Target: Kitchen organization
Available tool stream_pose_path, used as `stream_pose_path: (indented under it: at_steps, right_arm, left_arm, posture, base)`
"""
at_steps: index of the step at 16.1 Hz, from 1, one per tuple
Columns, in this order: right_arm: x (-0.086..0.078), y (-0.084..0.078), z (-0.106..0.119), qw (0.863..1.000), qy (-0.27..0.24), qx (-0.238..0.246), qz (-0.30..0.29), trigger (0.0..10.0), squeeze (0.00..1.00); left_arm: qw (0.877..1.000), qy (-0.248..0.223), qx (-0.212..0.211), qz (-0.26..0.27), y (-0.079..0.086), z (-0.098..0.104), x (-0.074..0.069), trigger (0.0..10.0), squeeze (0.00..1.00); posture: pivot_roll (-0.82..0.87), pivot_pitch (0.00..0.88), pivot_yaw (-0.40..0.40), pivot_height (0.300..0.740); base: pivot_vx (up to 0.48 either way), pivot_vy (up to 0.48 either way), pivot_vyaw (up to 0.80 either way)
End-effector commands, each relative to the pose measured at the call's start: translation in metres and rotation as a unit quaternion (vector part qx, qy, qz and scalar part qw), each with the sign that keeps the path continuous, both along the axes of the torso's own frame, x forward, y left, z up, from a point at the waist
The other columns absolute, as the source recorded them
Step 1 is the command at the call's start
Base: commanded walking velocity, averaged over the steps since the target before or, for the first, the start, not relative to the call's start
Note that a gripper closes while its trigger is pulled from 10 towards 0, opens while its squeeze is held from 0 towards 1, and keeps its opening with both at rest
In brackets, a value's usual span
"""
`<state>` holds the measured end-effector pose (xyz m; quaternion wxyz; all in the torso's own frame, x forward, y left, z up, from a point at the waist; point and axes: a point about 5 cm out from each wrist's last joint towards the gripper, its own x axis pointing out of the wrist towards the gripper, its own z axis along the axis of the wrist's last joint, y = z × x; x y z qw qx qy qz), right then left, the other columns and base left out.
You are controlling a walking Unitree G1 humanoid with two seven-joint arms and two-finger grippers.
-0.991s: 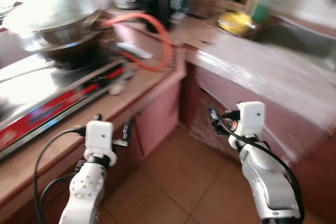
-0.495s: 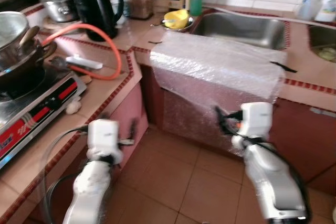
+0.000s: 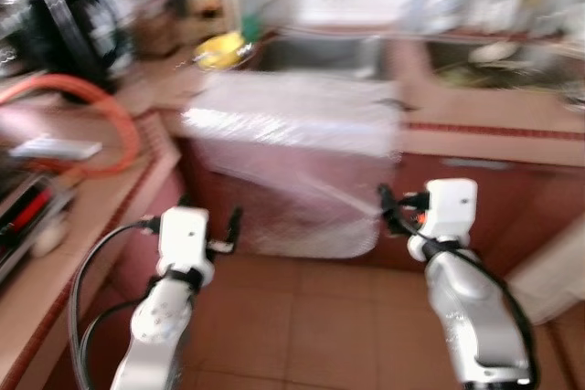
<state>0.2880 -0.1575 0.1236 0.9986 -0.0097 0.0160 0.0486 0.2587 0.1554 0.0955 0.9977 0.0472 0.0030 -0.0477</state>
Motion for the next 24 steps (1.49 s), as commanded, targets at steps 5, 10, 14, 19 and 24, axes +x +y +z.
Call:
stream_pose_path:
  at_steps: [5,10,14,19,24]
  right_arm:
    - [0.0,0.003,0.006,1.0,-0.014,-0.005,0.019,10.0,0.0]
    - [-0.002,0.01,0.01,0.998,-0.032,-0.022,0.049,10.0,0.0]
    - [-0.005,0.011,0.011,0.997,-0.037,-0.025,0.056,10.0,0.0]
    - [-0.005,0.013,0.013,0.997,-0.043,-0.027,0.064,10.0,0.0]
    - [-0.006,0.014,0.014,0.996,-0.047,-0.031,0.071,10.0,0.0]
  left_arm:
    - [1.0,-0.01,-0.001,0.022,0.004,0.003,0.001,10.0,0.0]
    - [0.999,-0.021,-0.006,0.038,0.012,0.009,0.001,10.0,0.0]
    - [0.999,-0.025,-0.017,0.024,0.008,0.011,0.0,10.0,0.0]
    - [0.999,-0.023,-0.022,0.021,0.008,0.01,0.001,10.0,0.0]
    - [0.999,-0.021,-0.027,0.014,0.005,0.01,0.0,10.0,0.0]
  posture:
    - [-0.18,0.062,0.076,0.74]
    - [-0.18,0.067,0.076,0.74]
    - [-0.18,0.071,0.08,0.74]
    - [-0.19,0.069,0.081,0.74]
    - [-0.19,0.074,0.078,0.74]
  base:
    - [0.0,0.0,-0.44]
    - [0.0,0.0,0.0]
    - [0.0,0.0,0.0]
    - [0.235,0.0,0.0]
    - [0.37,0.0,0.0]
